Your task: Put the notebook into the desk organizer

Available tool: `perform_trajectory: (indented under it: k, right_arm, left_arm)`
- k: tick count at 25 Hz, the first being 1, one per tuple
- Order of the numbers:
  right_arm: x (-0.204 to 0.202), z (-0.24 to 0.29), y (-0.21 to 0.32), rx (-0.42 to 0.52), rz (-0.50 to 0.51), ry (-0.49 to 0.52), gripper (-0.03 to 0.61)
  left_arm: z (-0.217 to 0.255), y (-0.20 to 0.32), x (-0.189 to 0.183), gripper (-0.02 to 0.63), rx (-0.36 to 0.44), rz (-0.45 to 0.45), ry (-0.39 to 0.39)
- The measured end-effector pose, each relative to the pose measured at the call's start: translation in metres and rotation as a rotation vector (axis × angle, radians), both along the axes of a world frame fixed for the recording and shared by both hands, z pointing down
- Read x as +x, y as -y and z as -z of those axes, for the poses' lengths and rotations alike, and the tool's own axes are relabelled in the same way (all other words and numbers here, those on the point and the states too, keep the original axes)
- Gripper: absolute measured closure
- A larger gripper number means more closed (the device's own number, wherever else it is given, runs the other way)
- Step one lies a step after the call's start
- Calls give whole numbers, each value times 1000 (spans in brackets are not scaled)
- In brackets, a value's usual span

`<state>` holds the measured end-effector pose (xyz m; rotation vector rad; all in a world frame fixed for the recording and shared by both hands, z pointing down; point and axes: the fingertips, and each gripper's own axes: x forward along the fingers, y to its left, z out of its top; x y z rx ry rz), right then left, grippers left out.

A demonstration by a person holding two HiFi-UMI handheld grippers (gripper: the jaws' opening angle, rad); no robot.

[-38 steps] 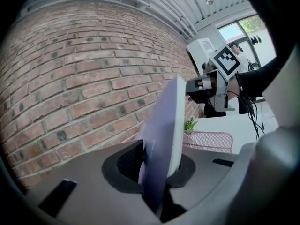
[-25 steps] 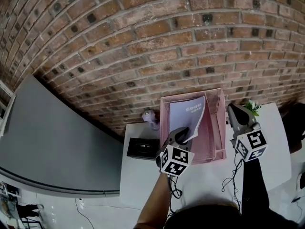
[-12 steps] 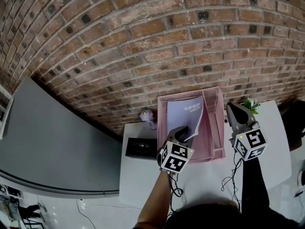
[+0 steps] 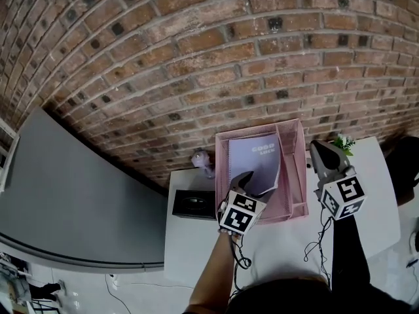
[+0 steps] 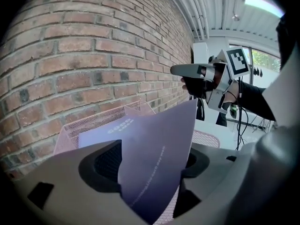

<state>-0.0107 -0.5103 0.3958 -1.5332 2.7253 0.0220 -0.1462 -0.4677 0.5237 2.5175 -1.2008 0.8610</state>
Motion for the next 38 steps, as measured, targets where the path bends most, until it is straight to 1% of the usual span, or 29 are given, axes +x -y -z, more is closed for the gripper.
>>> perform_trajectory:
  k: [6,10,14,20,24,31,38]
  right_arm:
    - [-2,7,-9,13,-3,-2,578]
    - [-2,12,-19,22,-9,-2,578]
    - [1,13,-33,25,-26,0,578]
    - [8,14,-58,26,-61,1,578]
    - [7,13,-78,29,-79,1,578]
    - [0,11,-114,25,-95,-13,578]
    - [-4,6,-137,9,-95,-20,578]
  left_arm:
    - [0,-12,8,265,-23,-50,-1]
    - [1,-19,10,262,-28,-60,-8]
    - [-2,-28,13,247,-48,-82,3]
    - [-5,-44,16,235,-51,-110,-6]
    - [-4,-58,14,235,-40,-109,-27]
    - [2,-84,9,235,-20,-116,-30]
    - [23,-101,8,235,21,-92,-65]
